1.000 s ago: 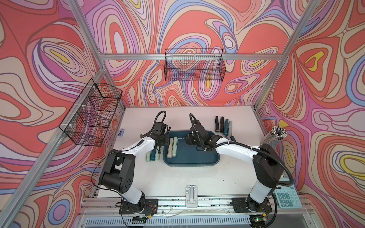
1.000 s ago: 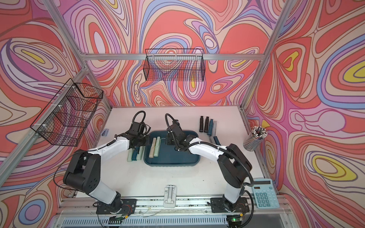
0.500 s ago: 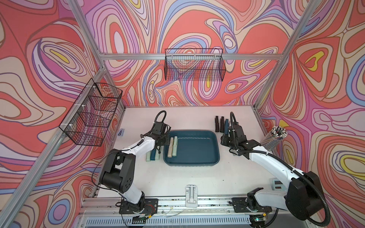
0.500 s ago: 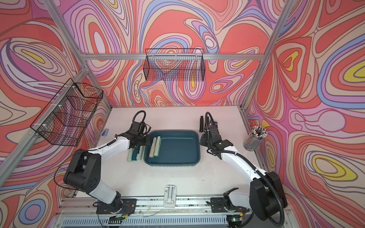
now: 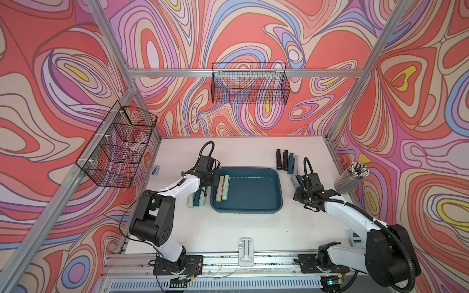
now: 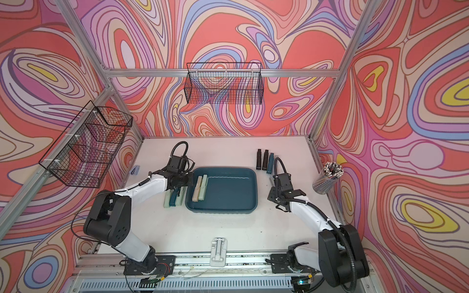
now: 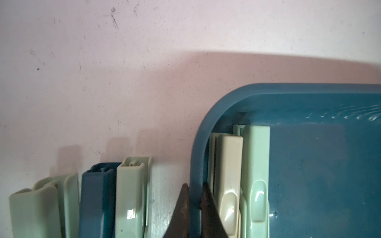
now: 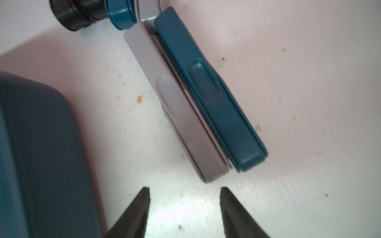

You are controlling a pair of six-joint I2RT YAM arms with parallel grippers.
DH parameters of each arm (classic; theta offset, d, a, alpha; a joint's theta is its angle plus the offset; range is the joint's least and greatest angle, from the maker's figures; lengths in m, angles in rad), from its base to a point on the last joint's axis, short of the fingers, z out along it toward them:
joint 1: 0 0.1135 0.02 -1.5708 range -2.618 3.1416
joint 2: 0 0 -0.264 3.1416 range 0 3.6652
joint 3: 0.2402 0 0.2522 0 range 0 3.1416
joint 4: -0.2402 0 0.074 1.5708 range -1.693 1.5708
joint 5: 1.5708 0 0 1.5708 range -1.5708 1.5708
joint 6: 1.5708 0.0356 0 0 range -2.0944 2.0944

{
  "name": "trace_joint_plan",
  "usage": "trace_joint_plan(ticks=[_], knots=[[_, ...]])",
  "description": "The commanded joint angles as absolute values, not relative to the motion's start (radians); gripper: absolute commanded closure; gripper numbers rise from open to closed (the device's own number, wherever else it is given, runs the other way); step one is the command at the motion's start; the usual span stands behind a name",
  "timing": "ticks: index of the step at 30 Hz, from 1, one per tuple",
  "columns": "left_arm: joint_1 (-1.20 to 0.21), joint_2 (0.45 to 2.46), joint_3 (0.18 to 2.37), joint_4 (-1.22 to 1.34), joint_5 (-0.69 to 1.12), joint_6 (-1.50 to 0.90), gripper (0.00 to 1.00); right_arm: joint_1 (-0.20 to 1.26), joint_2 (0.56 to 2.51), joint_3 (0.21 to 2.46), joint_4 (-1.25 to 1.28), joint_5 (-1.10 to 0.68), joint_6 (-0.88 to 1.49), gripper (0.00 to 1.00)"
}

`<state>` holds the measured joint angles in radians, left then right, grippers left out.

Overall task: Put the pruning pliers into the storage box
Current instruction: Pick up the pruning pliers from the center of the board.

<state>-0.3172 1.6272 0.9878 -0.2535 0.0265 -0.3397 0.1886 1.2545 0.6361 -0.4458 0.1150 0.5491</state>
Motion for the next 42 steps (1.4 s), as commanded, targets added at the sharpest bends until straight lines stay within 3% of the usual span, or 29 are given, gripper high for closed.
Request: trace_joint_plan(ticks=[1,7,20,33,42], knots=[[-0.322,1.658,0.995,-0.277,0.038,-0.33,0.92,0.165,1.279,0.626,-0.437,0.105,0.54,0.41],[-0.318,1.658,0.996,-0.277,0.033,-0.33,0.92,0.142,1.321,0.621,-0.407,0.097,0.535,0.34],[-0.316,1.655,0.989,-0.278,0.025,-0.329,0.92,0.127,1.41,0.639,-0.316,0.098,0.506,0.32],[-0.315,1.661,0.991,-0.28,0.023,-0.331,0.92,0.13,1.426,0.64,-0.282,-0.004,0.457,0.51],[-0.316,1.668,0.997,-0.281,0.024,-0.328,0.92,0.136,1.42,0.643,-0.291,-0.046,0.448,0.55]])
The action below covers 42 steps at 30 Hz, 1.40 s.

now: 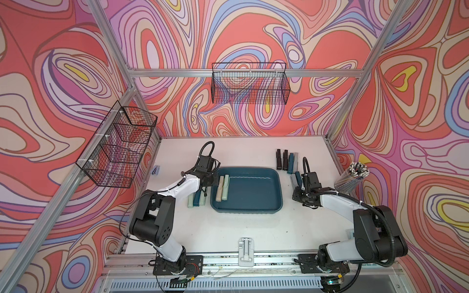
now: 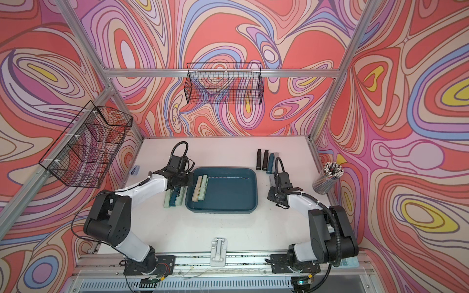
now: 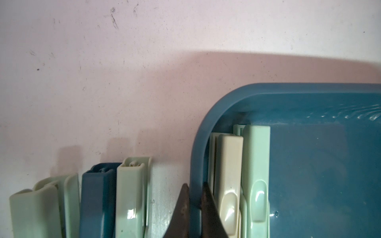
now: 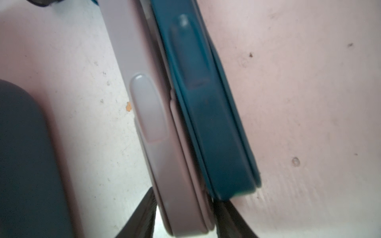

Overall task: Put the pruning pliers into the storage box
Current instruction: Pick up the pruning pliers from the center of the board.

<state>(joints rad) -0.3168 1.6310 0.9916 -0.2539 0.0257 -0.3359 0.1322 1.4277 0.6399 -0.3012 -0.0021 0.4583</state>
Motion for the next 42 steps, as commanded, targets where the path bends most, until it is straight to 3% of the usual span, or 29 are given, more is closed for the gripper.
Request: trace_joint_plan(ticks=[1,8,13,25,35,42], knots=[[-0.315,1.666,0.997,-0.279,0.022,-0.328,0.92,0.137,1.428,0.649,-0.294,-0.045,0.447,0.55],[-0.316,1.657,0.988,-0.279,0.019,-0.327,0.92,0.137,1.471,0.712,-0.31,0.026,0.413,0.47],[-0.315,1.654,0.986,-0.278,0.016,-0.328,0.92,0.137,1.522,0.76,-0.306,0.053,0.382,0.47],[-0.314,1.652,0.985,-0.284,0.009,-0.325,0.92,0.137,1.611,0.822,-0.313,0.059,0.363,0.63],[-0.313,1.658,0.993,-0.284,0.015,-0.327,0.92,0.138,1.521,0.823,-0.385,0.073,0.363,0.75],[-0.313,1.655,0.992,-0.278,0.02,-0.337,0.92,0.179,1.447,0.891,-0.448,0.069,0.37,0.77]])
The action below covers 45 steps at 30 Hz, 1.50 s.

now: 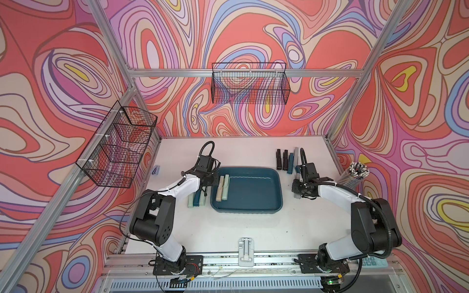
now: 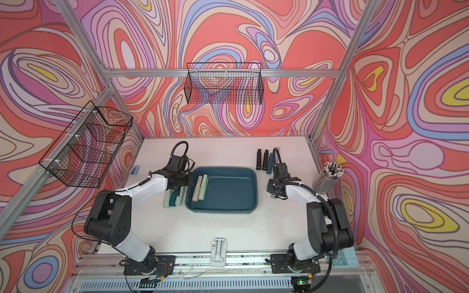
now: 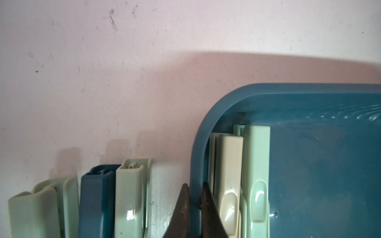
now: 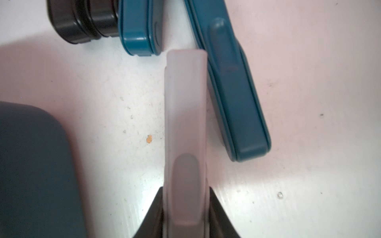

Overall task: Put the pruning pliers into the storage box
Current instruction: Pick up the pruning pliers from the center of the board, then place the pruning pliers in the storage box.

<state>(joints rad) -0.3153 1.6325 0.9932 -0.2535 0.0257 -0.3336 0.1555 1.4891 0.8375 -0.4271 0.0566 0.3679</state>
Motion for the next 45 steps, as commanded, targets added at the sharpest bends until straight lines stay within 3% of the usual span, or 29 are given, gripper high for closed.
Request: trace_joint_plan(ticks=[1,8,20,33,45], knots=[[-0.313,1.655,0.992,-0.278,0.023,-0.342,0.92,0.193,1.443,0.911,-0.454,0.072,0.377,0.77],[-0.313,1.651,0.986,-0.271,0.039,-0.362,0.92,0.396,1.482,1.066,-0.457,0.149,0.466,0.76],[-0.314,1.628,0.969,-0.244,0.048,-0.369,0.92,0.672,1.657,1.104,-0.23,0.172,0.671,0.75],[-0.321,1.625,0.976,-0.252,0.053,-0.374,0.92,0.777,1.924,1.184,-0.08,0.089,0.773,0.72],[-0.322,1.628,0.991,-0.258,0.055,-0.366,0.92,0.791,2.05,1.279,-0.034,0.026,0.782,0.69]])
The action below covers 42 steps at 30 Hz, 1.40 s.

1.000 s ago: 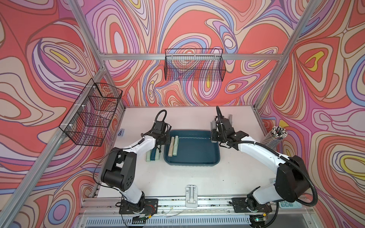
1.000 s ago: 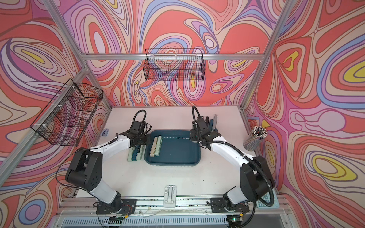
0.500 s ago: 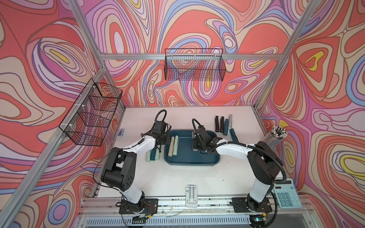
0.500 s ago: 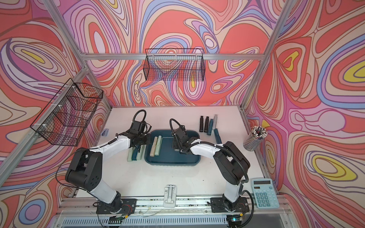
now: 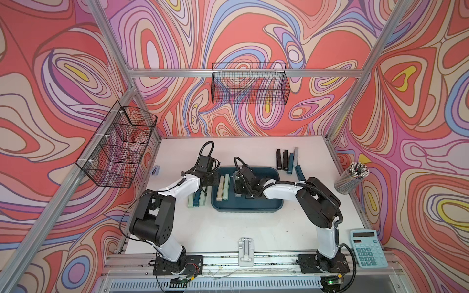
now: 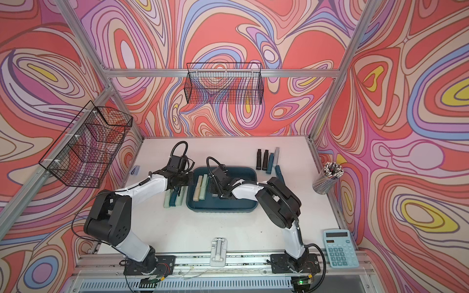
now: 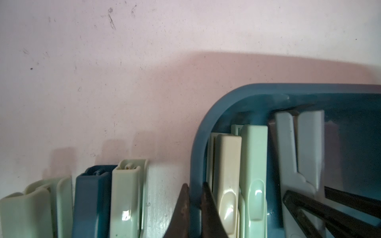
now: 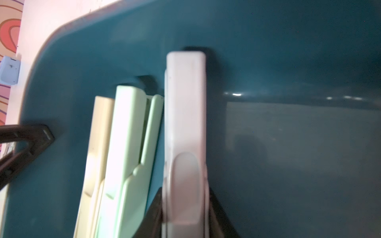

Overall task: Put the pruning pliers into the storage box
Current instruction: Place the pruning pliers in the storage box.

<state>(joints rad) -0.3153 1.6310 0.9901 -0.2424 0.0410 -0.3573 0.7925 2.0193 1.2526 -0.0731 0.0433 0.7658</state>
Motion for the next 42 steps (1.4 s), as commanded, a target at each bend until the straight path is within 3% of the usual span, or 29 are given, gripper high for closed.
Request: trace_joint_plan(ticks=[1,13,25,33,42], knots=[[-0.321,1.628,0.992,-0.258,0.051,-0.365,0.92,0.789,2.057,1.281,-0.03,0.016,0.785,0.68],[-0.321,1.638,0.991,-0.258,0.062,-0.367,0.92,0.79,2.057,1.3,0.013,-0.05,0.789,0.57],[-0.322,1.63,0.98,-0.258,0.052,-0.366,0.92,0.79,2.059,1.305,0.02,-0.067,0.792,0.56],[-0.322,1.618,0.977,-0.256,0.055,-0.364,0.92,0.761,1.945,1.266,-0.056,0.054,0.694,0.45],[-0.321,1.614,0.976,-0.254,0.052,-0.359,0.92,0.675,1.733,1.151,-0.161,0.121,0.58,0.43]])
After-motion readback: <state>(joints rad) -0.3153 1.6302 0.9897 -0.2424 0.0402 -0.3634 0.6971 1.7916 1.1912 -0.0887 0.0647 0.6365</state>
